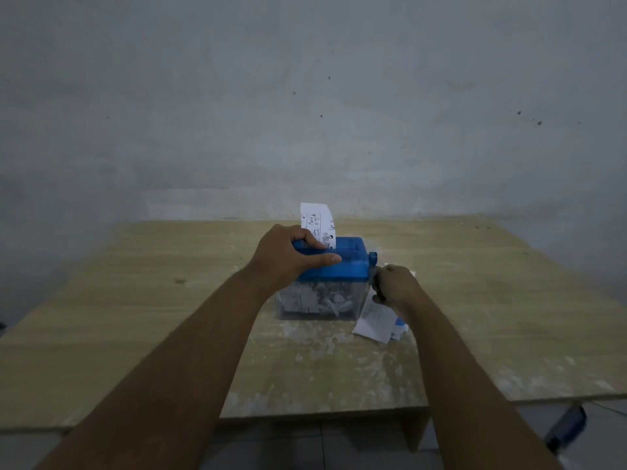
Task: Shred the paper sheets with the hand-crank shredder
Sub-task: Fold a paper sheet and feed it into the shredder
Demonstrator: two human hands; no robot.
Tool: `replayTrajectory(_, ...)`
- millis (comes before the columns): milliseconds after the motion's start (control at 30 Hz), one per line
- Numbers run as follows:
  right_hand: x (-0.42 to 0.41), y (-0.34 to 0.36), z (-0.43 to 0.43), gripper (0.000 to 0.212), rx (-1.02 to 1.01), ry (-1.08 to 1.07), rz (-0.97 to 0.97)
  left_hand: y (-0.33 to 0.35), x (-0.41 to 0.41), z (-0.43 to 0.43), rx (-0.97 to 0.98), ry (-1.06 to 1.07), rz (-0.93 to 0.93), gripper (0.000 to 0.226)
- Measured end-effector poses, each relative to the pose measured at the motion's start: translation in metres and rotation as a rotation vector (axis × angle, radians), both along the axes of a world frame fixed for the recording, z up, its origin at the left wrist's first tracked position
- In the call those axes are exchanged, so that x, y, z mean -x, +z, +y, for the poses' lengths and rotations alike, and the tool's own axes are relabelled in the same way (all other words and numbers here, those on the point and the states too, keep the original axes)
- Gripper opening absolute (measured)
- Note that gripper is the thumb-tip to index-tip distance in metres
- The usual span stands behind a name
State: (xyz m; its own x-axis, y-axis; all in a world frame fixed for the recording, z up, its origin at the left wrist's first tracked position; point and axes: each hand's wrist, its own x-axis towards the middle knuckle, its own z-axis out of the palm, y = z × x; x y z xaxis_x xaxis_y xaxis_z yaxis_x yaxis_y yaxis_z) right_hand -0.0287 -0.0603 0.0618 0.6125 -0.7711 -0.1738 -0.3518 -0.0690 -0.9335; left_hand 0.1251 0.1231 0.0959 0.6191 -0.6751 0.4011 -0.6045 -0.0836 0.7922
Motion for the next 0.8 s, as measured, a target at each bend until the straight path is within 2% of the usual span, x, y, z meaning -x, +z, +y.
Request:
replayTrajectory(133, 0.022, -0.015, 0.012, 0.021, 0.041, -0.042, -0.026, 0.001, 0.002, 0.0, -0.003, 0.007, 0.011, 0.037)
replayTrajectory(267, 0.045, 0.009, 0.027, 0.027, 0.058, -0.054, -0.225, 0.003, 0.002, 0.0, -0.024, 0.023, -0.004, 0.04)
replayTrajectory(333, 0.053, 0.031, 0.029, 0.021, 0.143, -0.011, -0.283, 0.004, 0.003, 0.001, -0.033, 0.02, -0.01, 0.039)
replayTrajectory(433, 0.053, 0.055, 0.024, 0.013, 0.295, 0.052, -0.3, 0.006, 0.002, 0.001, -0.041, -0.009, -0.009, 0.034)
replayTrajectory(567, 0.03, 0.067, 0.008, 0.015, 0.403, 0.069, -0.34, 0.009, 0.001, 0.003, -0.065, -0.039, 0.011, 0.033)
replayTrajectory(633, 0.012, 0.067, -0.004, 0.018, 0.431, 0.067, -0.338, 0.008, 0.0, 0.003, -0.068, -0.048, 0.019, 0.033)
replayTrajectory(733, -0.01, 0.058, -0.019, 0.026, 0.46, 0.086, -0.233, 0.008, -0.001, 0.003, -0.048, -0.051, 0.034, 0.029)
replayTrajectory(800, -0.017, 0.049, -0.024, 0.03, 0.406, 0.104, -0.239, 0.006, -0.001, 0.002, -0.029, -0.048, 0.032, 0.029)
